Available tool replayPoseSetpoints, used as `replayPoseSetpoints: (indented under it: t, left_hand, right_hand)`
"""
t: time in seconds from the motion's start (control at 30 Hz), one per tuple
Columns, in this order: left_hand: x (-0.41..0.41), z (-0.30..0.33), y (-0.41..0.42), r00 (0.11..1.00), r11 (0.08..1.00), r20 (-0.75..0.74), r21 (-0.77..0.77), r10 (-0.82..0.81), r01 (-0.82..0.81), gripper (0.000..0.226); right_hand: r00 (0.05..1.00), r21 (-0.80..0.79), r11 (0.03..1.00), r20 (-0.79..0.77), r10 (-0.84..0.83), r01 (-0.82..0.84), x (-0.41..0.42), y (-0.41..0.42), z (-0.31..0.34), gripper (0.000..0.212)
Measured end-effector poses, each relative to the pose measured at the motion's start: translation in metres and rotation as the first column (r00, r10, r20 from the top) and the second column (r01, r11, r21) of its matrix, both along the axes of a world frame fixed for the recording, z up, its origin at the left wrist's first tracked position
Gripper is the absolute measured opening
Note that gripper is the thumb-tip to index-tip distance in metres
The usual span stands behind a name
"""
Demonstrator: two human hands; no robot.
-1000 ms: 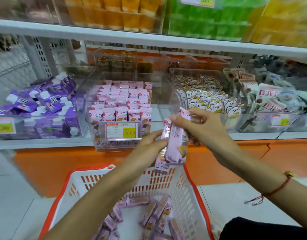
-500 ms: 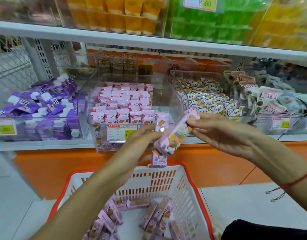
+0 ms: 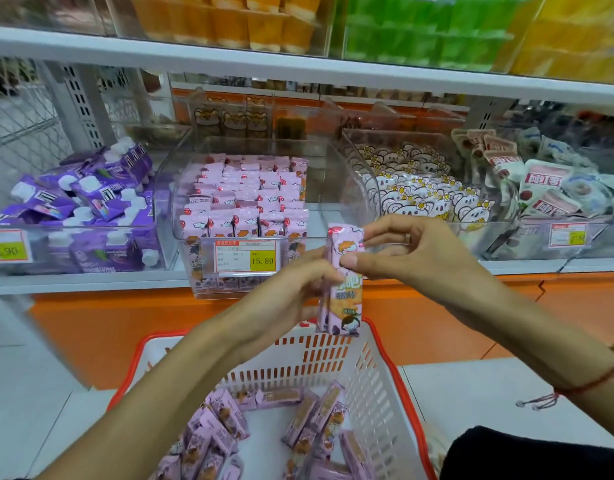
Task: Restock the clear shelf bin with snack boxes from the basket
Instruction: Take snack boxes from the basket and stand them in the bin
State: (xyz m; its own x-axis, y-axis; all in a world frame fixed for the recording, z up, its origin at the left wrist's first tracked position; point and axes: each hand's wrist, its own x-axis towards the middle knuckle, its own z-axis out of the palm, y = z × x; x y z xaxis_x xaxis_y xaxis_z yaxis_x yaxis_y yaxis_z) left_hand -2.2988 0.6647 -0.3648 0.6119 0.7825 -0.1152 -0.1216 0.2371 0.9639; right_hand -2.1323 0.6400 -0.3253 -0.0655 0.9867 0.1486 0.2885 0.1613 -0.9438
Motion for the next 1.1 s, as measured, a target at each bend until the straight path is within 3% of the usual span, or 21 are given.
replayPoseSetpoints:
  t: [0.1,0.2,0.3,0.37,0.43,0.53,0.73,0.77,0.83,0.87,0.93,0.97,1.03,1.1]
  left_hand:
    - [-0.001,-0.010,0.005,1.000,0.999,-0.018,0.050,0.016,-0.015,0.062]
    - [0.002,-0.008,0.005,0.997,0.992,0.001,0.097,0.078,-0.078,0.057]
    - [0.003,-0.005,0.007,0.961,0.970,0.150,0.046,0.230,-0.239,0.044]
    - [0.006,0.001,0.006,0.923,0.948,0.241,0.039,0.299,-0.317,0.050]
    - [0.008,0.007,0.001,0.902,0.927,0.274,0.076,0.334,-0.366,0.054]
    - [0.010,0.013,-0.003,0.906,0.917,0.263,0.134,0.333,-0.376,0.049]
    - [-0.023,0.052,0.036,0.911,0.882,0.204,0.247,0.358,-0.402,0.067]
    - [-0.032,0.065,0.044,0.940,0.891,0.155,0.306,0.302,-0.337,0.067]
    - [-0.044,0.087,0.058,0.974,0.856,-0.077,0.496,0.211,-0.146,0.064]
    - [-0.046,0.096,0.064,0.957,0.810,-0.185,0.582,0.222,-0.075,0.060]
    - [-0.047,0.109,0.076,0.909,0.716,-0.265,0.696,0.320,-0.049,0.055]
    - [-0.048,0.112,0.083,0.900,0.687,-0.251,0.724,0.357,-0.070,0.050]
    - [-0.051,0.113,0.098,0.890,0.652,-0.189,0.744,0.414,-0.145,0.047]
    - [-0.047,0.109,0.116,0.855,0.624,-0.147,0.745,0.498,-0.236,0.046]
  right_hand:
    - [0.995,0.021,0.999,-0.095,-0.033,0.035,-0.002,0.000,-0.004,0.032]
    - [0.996,0.058,0.997,-0.066,-0.053,0.056,-0.005,-0.002,-0.001,0.037]
    - [0.995,0.076,0.996,0.087,-0.045,0.039,-0.001,-0.002,0.007,0.062]
    - [0.990,-0.042,0.999,0.139,-0.003,0.009,-0.002,-0.001,0.008,0.080]
    - [0.993,-0.155,0.985,0.078,0.090,-0.077,-0.008,0.000,0.004,0.083]
    - [0.980,-0.130,0.972,-0.068,0.186,-0.194,-0.015,0.004,0.000,0.067]
    - [0.974,0.048,0.974,0.067,0.217,-0.221,-0.009,0.022,0.020,0.063]
    - [0.971,0.067,0.970,0.078,0.228,-0.233,-0.007,0.027,0.024,0.063]
    - [0.964,0.092,0.962,0.088,0.250,-0.258,-0.005,0.039,0.031,0.063]
    - [0.961,0.100,0.958,0.079,0.263,-0.270,-0.006,0.045,0.034,0.062]
    - [0.962,0.121,0.955,0.054,0.267,-0.272,-0.006,0.058,0.037,0.063]
    - [0.969,0.148,0.959,0.080,0.232,-0.241,-0.006,0.064,0.037,0.067]
    - [0.971,0.307,0.948,0.238,0.006,-0.081,-0.002,0.072,0.029,0.075]
    - [0.912,0.559,0.829,0.337,-0.235,0.007,0.004,0.075,0.013,0.059]
